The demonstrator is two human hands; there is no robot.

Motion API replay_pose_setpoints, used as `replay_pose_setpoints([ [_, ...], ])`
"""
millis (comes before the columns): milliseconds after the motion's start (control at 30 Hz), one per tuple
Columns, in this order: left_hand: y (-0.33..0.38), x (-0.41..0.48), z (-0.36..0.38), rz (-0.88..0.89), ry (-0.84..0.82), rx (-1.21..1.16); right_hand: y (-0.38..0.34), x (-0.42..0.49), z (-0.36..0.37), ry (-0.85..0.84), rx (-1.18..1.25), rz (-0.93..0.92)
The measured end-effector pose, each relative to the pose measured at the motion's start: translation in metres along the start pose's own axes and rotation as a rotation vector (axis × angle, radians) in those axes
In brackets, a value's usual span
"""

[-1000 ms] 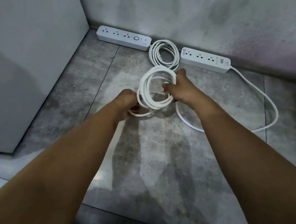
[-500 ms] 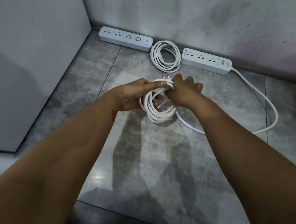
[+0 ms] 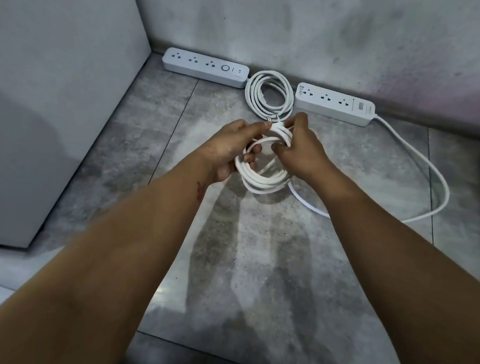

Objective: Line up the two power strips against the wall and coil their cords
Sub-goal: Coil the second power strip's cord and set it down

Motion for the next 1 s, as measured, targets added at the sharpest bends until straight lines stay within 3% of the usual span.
replay_pose_setpoints([
  [300,0.004,-0.004,0.006,-0.034,-0.108,0.227,0.002,-0.008,-0.001,0.109,-0.091,-0.169],
  [500,0.004,-0.004,0.003,-0.066,-0.128,0.205,0.003,-0.004,-0.006,0.094,-0.209,-0.214],
  [600,0.006,-0.003,0.001,-0.08,-0.126,0.206,0.002,-0.002,-0.004,0.04,-0.164,-0.15],
  [767,0.002,-0.002,-0.003,-0.041,-0.026,0.043,-0.012,0.002,-0.011,-0.187,0.389,0.14],
  [833,0.001,-0.003,-0.005,-0.022,-0.006,0.022,-0.018,0.005,-0.015,-0.146,0.534,0.151],
  [1000,0.005,-0.004,-0.007,0.031,-0.021,0.009,-0.008,0.004,-0.014,-0.129,0.406,0.293],
])
Point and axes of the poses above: each hand's wrist, its own x-axis towards the middle knuckle, its own z-axis out of the palm, y = z × x, the point moved 1 cm from there along x, towards the middle knuckle, and after that the axes turned 6 degrees about x, right-handed, at the moved point
